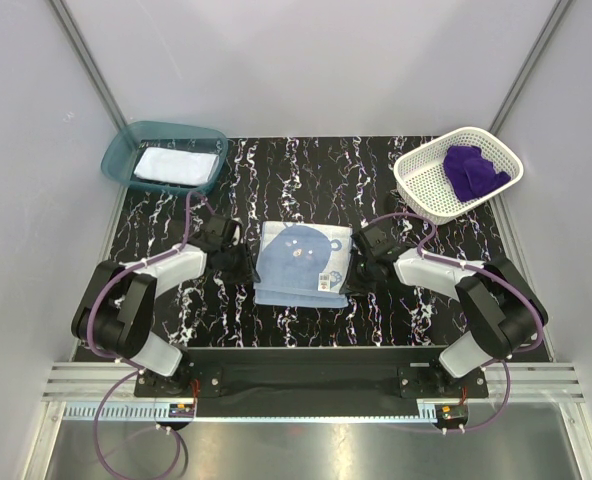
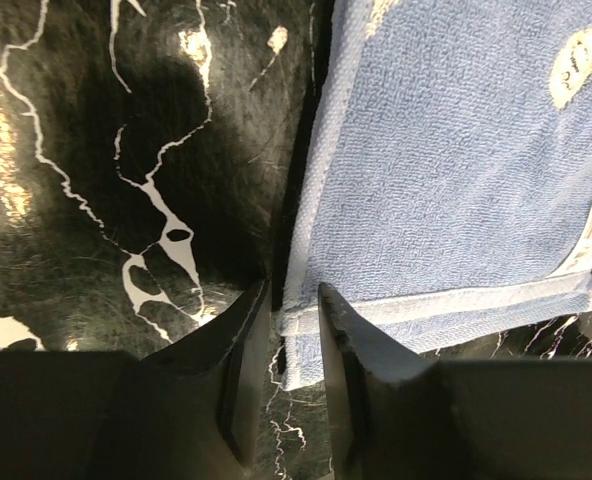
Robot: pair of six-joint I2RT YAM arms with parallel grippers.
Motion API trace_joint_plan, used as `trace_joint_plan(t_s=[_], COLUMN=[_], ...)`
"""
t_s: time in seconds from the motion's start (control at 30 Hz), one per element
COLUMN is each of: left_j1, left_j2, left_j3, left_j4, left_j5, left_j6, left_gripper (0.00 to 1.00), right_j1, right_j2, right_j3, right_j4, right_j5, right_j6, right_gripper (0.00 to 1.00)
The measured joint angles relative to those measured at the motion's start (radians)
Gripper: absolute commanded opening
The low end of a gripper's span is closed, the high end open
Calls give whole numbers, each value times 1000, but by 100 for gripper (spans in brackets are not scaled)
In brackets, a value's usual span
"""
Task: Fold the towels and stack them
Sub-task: Fold the towel
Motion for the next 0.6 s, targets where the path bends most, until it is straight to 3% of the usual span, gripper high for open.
trace_joint_plan(t_s=[0.13,0.27,0.3,0.5,0.6], left_j1=[-5,-11,-11,-17,-33], left_j2=[0,2,4,5,5], left_j3=[-3,-9,-9,3,32], left_j4=[14,25,23,-9,-59], left_j5=[1,0,0,-6,-21], left_j6=[-12,-19,-21,-18,-18], left_gripper=[29,11,0,0,0], right_j1=[1,2,2,6,6], right_j2=[0,0,0,-4,-11], right_j3=[0,0,0,18,45], right_j4=[0,0,0,-29,-49], right_j5=[2,6,8,26,36], right_j6=[0,0,0,-10,-18], right_gripper=[20,12,8,5,11])
